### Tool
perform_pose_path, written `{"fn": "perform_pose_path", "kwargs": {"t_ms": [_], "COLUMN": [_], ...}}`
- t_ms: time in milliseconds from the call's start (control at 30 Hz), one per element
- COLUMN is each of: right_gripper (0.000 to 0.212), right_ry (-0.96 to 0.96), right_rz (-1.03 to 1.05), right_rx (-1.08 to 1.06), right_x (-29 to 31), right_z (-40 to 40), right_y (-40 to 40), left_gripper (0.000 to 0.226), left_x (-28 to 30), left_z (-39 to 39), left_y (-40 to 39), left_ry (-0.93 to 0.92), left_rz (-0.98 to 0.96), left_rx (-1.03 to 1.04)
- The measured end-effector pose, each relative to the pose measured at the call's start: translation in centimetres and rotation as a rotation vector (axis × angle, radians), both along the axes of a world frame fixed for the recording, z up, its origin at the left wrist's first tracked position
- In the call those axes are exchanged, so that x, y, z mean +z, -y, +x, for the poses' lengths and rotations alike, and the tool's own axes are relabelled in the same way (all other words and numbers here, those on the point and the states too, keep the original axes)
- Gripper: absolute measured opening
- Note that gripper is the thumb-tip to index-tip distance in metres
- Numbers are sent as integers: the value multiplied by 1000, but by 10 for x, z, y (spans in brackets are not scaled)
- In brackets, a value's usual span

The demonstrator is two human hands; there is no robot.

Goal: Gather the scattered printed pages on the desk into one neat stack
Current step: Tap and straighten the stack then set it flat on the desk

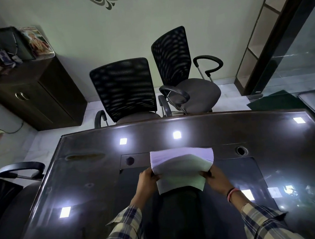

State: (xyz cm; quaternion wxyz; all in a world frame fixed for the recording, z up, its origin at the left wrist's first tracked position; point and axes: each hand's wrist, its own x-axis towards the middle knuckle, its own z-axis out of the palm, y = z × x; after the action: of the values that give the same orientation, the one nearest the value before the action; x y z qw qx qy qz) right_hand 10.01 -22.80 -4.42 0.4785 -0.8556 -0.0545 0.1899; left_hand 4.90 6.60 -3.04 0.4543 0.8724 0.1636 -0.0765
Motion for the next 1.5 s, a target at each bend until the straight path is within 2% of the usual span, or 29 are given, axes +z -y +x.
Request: {"fn": "perform_pose_path", "kwargs": {"t_ms": [67,200,333,533,700,867,967,1067,1200,1300,1367,1400,1433,1500], "right_gripper": [21,17,14,2,12,24,37,41,44,37,13,12,28,48], "right_ry": [-12,-125,-290,-415,-424,-402,-362,-331,-295,-280,-192,-85,41,276], "right_rz": [12,79,53,-72,-198,-270,-324,-346,-363,-407,-487,-525,-577,-677], "right_rx": [-40,-90,-88,-130,-137,-238,-240,-256,-258,-251,-182,-128,-50,75], "right_x": [1,-4,-28,-66,-133,-102,-101,-103,-105,-106,-97,-92,-90,-87], "right_z": [9,15,-1,-30,-38,-46,-47,-47,-48,-49,-53,-55,-58,-60], "right_y": [1,6,8,4,13,2,-1,-2,-4,-5,-11,-14,-18,-30], "left_gripper": [15,12,21,30,28,24,8,18,16,18,19,39,55,60], "left_x": [-3,-16,-55,-89,-91,-89,-84,-82,-89,-94,-90,-91,-93,-94], "left_z": [4,0,-20,-46,-55,-56,-55,-53,-52,-52,-49,-48,-48,-45], "left_y": [-1,3,4,15,24,26,28,32,33,33,36,38,41,49], "left_ry": [-2,-112,-313,-486,-540,-493,-415,-389,-384,-378,-351,-330,-267,-63], "left_rz": [-38,-161,-235,-255,-205,-149,-135,-126,-117,-114,31,163,289,478], "left_rx": [24,117,178,267,303,340,338,324,321,274,185,100,20,-139]}}
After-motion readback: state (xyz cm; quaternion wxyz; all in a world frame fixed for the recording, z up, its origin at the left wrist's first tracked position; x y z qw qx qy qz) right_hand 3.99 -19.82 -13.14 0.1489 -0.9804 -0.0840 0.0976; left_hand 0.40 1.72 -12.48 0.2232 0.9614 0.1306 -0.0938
